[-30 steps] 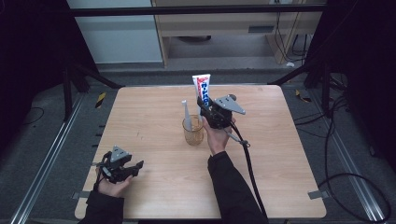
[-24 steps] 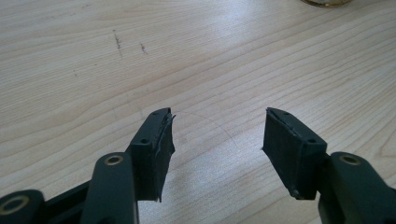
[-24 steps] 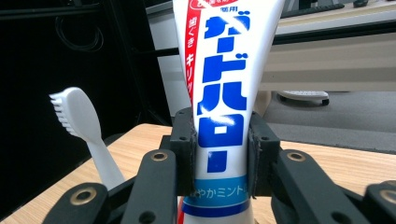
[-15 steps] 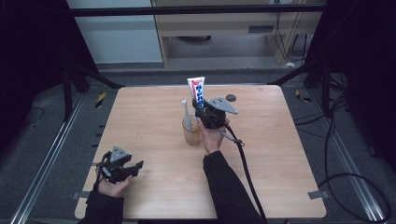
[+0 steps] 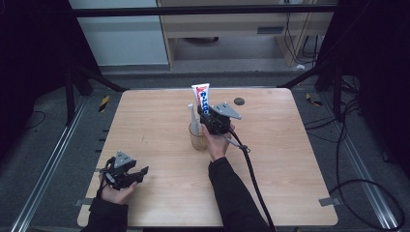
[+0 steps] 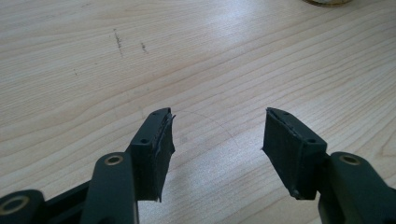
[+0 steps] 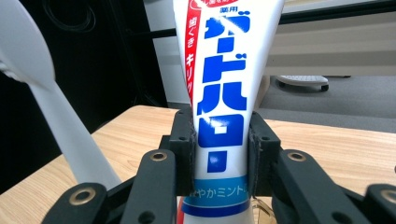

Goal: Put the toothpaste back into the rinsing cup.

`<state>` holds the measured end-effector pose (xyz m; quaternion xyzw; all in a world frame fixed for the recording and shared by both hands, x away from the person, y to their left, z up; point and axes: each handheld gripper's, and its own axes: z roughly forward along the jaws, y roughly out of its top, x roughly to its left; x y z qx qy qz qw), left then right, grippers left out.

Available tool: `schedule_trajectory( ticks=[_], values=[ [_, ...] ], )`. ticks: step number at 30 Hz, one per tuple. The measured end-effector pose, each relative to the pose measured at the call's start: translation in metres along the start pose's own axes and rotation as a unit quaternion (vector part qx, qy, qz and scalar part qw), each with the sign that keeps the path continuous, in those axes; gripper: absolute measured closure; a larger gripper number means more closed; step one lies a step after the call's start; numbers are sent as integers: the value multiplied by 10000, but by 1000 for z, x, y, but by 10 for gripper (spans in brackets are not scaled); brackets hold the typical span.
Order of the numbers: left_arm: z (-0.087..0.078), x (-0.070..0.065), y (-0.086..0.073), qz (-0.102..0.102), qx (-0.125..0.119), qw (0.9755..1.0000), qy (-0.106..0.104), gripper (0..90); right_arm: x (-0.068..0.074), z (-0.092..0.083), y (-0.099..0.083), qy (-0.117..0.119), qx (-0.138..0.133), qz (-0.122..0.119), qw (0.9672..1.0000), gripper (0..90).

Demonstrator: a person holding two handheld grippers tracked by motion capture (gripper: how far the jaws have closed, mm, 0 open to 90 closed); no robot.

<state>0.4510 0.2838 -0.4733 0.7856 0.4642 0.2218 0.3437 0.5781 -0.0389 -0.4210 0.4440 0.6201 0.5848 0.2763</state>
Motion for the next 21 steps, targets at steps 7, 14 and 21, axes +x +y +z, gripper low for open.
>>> schedule_trajectory(
  ticks=[7,14,21],
  values=[
    [0,0,0,8,3,10000,0,418,1,3,-6,6,128,-47,9999,682],
    [0,0,0,1,-5,10000,-5,418,3,5,-12,11,236,-88,9997,675],
    [0,-1,0,7,2,10000,-1,418,4,6,-15,65,370,-139,9992,665]
  ],
)
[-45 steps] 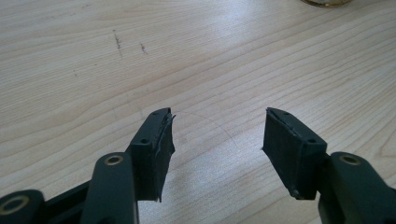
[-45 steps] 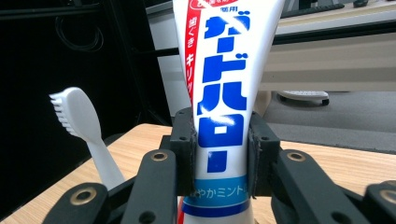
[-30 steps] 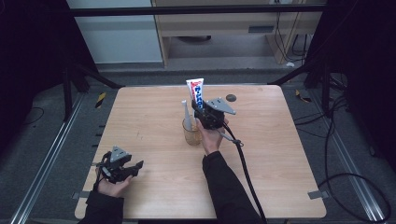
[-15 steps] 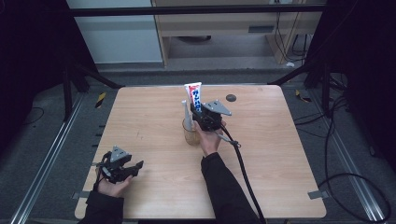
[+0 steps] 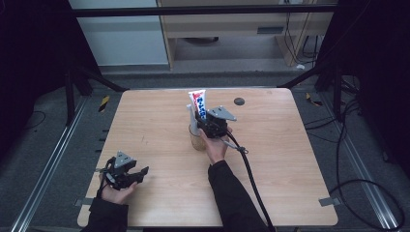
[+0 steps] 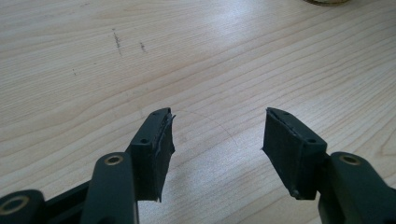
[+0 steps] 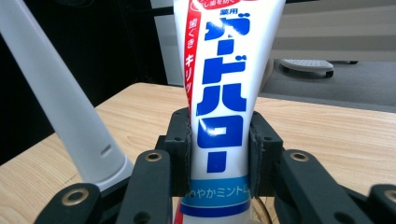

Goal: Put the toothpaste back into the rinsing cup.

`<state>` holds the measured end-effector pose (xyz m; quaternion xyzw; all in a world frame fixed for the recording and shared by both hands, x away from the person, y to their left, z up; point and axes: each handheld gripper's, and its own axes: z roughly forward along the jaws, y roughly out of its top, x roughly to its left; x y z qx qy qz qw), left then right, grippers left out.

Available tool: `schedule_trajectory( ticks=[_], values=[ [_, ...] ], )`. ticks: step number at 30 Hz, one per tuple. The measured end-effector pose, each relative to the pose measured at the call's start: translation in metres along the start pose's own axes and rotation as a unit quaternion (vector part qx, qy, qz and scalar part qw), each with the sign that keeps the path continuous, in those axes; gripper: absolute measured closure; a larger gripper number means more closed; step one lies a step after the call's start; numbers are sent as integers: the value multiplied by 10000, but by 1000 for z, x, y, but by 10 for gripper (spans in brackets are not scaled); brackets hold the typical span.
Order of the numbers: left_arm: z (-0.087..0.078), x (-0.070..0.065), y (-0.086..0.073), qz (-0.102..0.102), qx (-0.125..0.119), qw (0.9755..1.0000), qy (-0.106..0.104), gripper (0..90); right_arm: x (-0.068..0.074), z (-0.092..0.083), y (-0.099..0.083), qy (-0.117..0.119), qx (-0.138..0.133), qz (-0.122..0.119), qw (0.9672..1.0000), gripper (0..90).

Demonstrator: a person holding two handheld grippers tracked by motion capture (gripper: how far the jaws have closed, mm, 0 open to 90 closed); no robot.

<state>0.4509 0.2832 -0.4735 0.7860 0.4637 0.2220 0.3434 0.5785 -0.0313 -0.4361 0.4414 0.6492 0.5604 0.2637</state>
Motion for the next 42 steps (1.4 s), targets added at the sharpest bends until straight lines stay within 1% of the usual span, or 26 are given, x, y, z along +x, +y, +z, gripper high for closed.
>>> schedule_trajectory(
  ticks=[7,13,19,22,28,31,34,37,42],
  values=[
    [0,0,0,18,8,10000,5,417,-1,0,-2,60,170,-38,9998,651],
    [0,0,0,19,12,10000,8,417,-1,-2,-3,96,265,-160,9995,639],
    [0,0,0,21,12,10000,10,417,-2,-5,-2,139,239,-162,9995,638],
    [0,0,0,36,14,10000,9,417,-3,-6,-3,155,206,-122,9996,639],
    [0,0,0,33,18,10000,9,417,-4,-9,-3,167,259,-133,9994,629],
    [0,0,0,35,19,10000,11,417,-4,-11,-3,245,259,-105,9993,614],
    [0,0,0,38,18,10000,10,417,-3,-13,-2,239,305,-197,9991,614],
    [0,0,0,41,17,10000,11,417,-5,-17,-4,243,347,-200,9989,610],
    [1,-1,0,37,27,10000,8,417,-8,-22,-6,276,529,-331,9977,583]
  ],
)
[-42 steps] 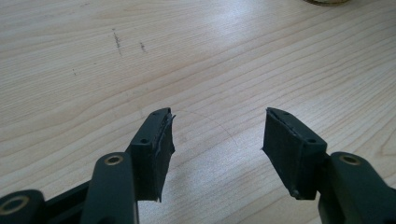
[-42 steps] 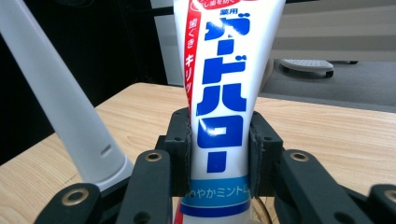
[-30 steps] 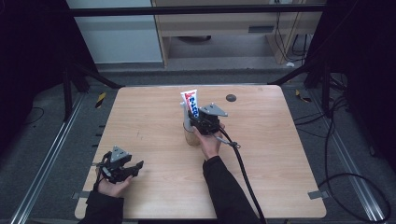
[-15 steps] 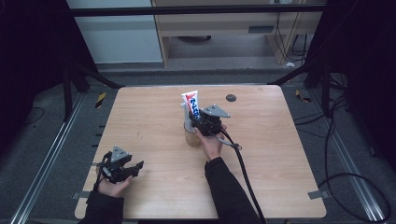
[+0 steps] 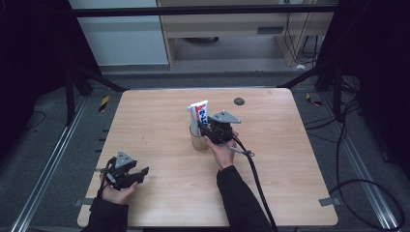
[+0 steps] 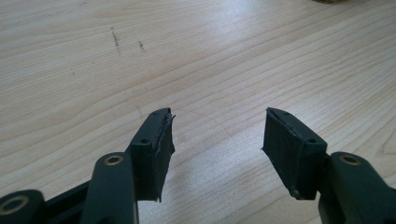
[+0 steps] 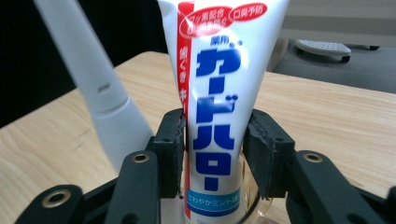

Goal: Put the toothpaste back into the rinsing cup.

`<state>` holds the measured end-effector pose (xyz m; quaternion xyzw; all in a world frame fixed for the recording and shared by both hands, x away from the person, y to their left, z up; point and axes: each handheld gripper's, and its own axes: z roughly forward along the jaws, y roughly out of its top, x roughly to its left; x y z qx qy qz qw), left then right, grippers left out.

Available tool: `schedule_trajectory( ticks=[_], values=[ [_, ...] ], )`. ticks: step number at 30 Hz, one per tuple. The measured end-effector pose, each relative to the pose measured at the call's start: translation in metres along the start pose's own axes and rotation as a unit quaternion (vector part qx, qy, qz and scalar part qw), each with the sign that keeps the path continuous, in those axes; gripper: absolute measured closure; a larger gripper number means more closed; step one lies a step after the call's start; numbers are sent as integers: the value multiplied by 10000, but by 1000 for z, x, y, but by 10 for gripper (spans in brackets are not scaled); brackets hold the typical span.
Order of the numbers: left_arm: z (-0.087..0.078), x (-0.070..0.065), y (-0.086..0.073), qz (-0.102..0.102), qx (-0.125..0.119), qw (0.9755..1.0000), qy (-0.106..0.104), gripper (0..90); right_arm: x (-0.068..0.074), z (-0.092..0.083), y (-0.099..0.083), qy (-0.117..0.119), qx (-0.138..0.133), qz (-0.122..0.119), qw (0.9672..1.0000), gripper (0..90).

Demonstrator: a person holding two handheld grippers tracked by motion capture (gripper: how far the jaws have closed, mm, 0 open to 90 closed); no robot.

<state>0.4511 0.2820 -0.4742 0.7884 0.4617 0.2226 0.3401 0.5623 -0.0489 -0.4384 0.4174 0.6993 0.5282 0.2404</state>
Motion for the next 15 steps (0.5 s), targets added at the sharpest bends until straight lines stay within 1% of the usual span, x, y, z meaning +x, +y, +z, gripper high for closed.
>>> schedule_trajectory(
  ticks=[1,2,3,4,5,9,11,13,15],
  values=[
    [0,0,0,0,2,10000,0,417,0,-1,-1,3,21,-29,10000,565],
    [0,0,0,0,3,10000,3,417,1,-2,-1,-1,12,-46,10000,579],
    [0,0,0,0,8,10000,2,417,1,-5,-2,-24,-143,-58,9999,620],
    [0,0,0,0,8,10000,3,417,0,-8,0,-53,-219,-42,9997,618],
    [0,0,0,1,5,10000,3,417,-1,-11,3,-34,-256,2,9997,617],
    [0,0,0,4,0,10000,4,417,-2,-25,10,-101,-187,-17,9998,588],
    [0,0,0,9,4,10000,1,417,-5,-33,11,-205,-90,-55,9997,566],
    [0,0,0,12,13,10000,-2,416,-9,-43,11,-290,-23,-85,9995,533],
    [0,0,-1,17,27,10000,-10,415,-16,-52,8,-290,95,-65,9995,491]
  ],
)
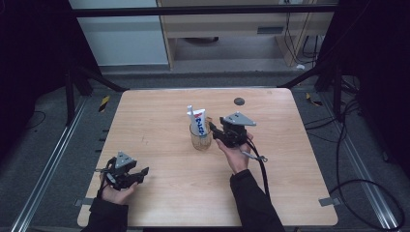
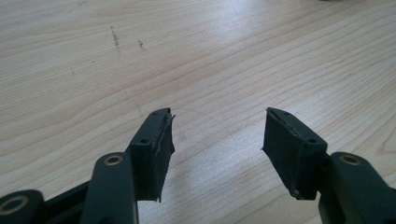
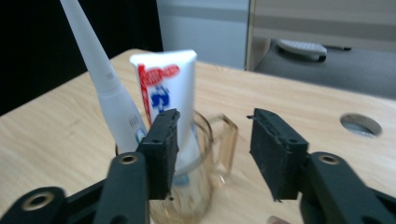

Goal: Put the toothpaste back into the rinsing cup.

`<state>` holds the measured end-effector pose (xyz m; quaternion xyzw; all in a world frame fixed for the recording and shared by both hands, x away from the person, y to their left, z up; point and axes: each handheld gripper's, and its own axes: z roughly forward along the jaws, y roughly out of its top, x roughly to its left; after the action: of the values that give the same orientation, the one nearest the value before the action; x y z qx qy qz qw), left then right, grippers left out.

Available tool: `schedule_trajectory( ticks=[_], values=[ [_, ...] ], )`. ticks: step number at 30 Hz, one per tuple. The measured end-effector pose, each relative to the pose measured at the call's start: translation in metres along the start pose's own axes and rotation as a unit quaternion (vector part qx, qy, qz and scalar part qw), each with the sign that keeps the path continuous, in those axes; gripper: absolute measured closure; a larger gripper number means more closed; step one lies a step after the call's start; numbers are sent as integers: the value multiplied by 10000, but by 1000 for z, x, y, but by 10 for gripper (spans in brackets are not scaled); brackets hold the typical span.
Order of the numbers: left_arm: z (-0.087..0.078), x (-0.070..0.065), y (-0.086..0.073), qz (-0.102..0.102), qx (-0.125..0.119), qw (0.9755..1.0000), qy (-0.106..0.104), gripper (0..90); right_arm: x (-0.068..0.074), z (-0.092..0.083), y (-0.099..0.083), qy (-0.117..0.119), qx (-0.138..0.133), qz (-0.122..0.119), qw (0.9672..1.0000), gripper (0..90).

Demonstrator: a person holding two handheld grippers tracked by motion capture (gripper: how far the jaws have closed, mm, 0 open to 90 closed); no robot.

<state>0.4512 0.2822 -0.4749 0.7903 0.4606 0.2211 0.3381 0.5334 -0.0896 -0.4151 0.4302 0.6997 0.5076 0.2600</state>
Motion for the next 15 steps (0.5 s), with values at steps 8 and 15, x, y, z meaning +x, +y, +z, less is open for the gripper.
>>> schedule_trajectory(
  ticks=[8,15],
  values=[
    [2,0,-1,3,91,9999,-47,400,-37,-32,-17,-118,663,104,9977,270],
    [6,1,-2,0,224,9997,-95,360,-64,-64,-43,-262,1089,83,9937,196]
  ],
)
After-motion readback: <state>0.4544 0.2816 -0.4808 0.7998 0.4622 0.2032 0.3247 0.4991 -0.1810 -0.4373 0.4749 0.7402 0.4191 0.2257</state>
